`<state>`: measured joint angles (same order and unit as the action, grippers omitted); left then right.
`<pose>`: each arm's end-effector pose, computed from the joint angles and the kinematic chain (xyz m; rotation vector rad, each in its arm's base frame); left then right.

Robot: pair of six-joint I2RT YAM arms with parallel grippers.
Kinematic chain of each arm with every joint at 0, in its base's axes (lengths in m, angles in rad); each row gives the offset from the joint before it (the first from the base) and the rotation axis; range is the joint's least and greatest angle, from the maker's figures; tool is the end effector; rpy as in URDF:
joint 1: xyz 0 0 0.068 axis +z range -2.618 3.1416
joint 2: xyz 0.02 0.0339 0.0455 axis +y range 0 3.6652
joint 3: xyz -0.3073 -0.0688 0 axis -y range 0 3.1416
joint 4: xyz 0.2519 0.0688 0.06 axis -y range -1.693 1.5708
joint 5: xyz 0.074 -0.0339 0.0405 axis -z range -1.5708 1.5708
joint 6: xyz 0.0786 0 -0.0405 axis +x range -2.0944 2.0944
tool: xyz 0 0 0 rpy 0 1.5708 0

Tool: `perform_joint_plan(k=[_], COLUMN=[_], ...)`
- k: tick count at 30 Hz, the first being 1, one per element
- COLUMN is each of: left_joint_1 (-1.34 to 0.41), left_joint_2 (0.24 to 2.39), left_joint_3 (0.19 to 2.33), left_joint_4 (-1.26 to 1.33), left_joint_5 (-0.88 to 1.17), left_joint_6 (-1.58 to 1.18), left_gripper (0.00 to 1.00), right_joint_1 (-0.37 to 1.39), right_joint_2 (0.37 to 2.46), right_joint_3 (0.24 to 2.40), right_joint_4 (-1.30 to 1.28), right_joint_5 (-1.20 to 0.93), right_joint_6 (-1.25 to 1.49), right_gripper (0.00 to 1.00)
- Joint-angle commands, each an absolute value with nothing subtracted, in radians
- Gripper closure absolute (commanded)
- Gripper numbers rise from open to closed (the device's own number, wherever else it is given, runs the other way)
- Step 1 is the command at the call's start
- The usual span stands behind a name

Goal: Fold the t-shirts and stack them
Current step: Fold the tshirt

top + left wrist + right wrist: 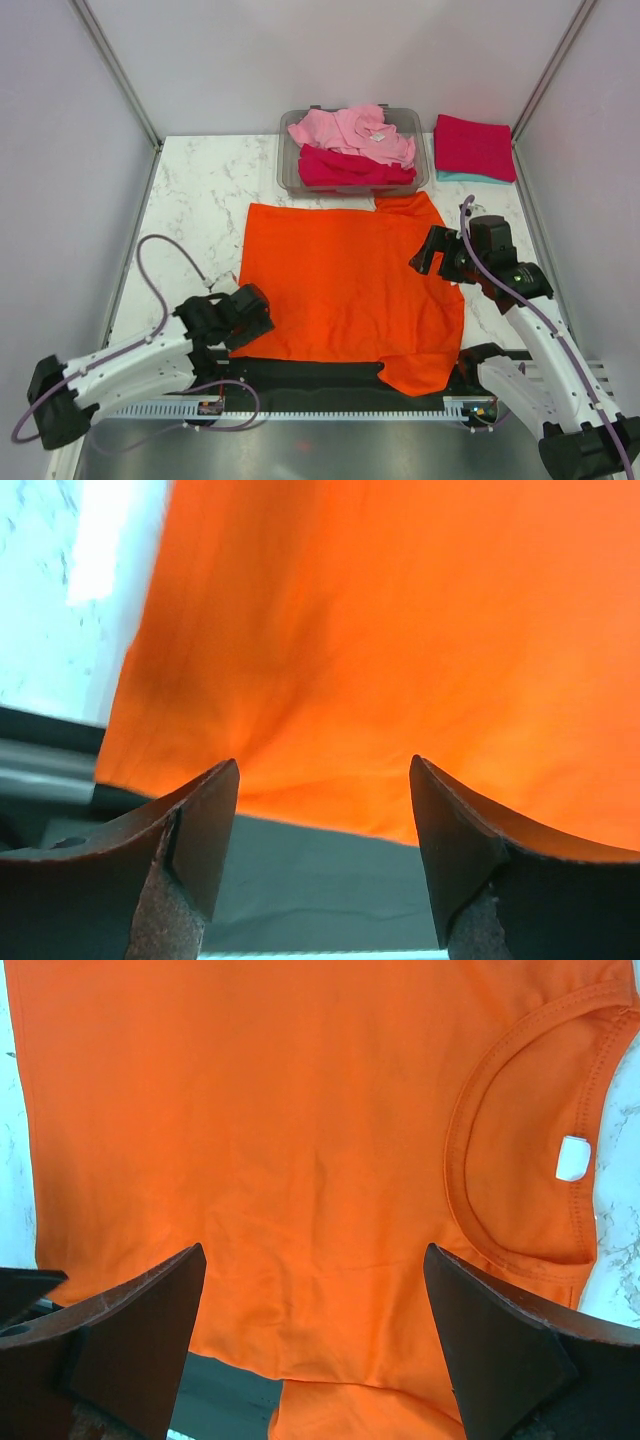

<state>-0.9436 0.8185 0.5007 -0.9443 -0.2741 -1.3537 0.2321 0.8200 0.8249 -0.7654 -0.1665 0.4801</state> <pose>0.0838 -0.0794 0.1736 -0.6194 2.6879 -0.2356 0.1641 0.0522 0.2950 0.2100 2.3743 0.5425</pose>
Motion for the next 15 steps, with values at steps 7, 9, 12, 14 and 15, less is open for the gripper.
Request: perform_joint_plan(k=[7,9,12,14,15], left_joint_1=[-0.549,-0.584,-0.623,-0.621,-0.621], left_joint_2=[0.826,0.938,0.974,0.973,0.979], left_joint_3=[0.439,0.445,0.456,0.448,0.454], left_joint_4=[-0.795,-0.767,-0.772,-0.759,-0.758], left_joint_5=[-0.177,-0.127,-0.185,-0.218,-0.225], left_joint_6=[-1.158,-1.134,-1.152,-1.144,-1.131], left_gripper=[0.25,0.26,0.25,0.23,0.23], right_joint_1=[0.238,0.238,0.238,0.238,0.238], right_joint_2=[0.824,0.827,0.854,0.894,0.908], right_joint_3=[0.831,0.828,0.804,0.782,0.775], right_joint_4=[-0.765,-0.749,-0.7,-0.677,-0.642], right_joint_5=[-0.221,-0.221,-0.219,-0.219,-0.213], right_joint_6=[0.448,0.446,0.454,0.463,0.469], right_gripper=[0.02,0.02,0.02,0.02,0.02])
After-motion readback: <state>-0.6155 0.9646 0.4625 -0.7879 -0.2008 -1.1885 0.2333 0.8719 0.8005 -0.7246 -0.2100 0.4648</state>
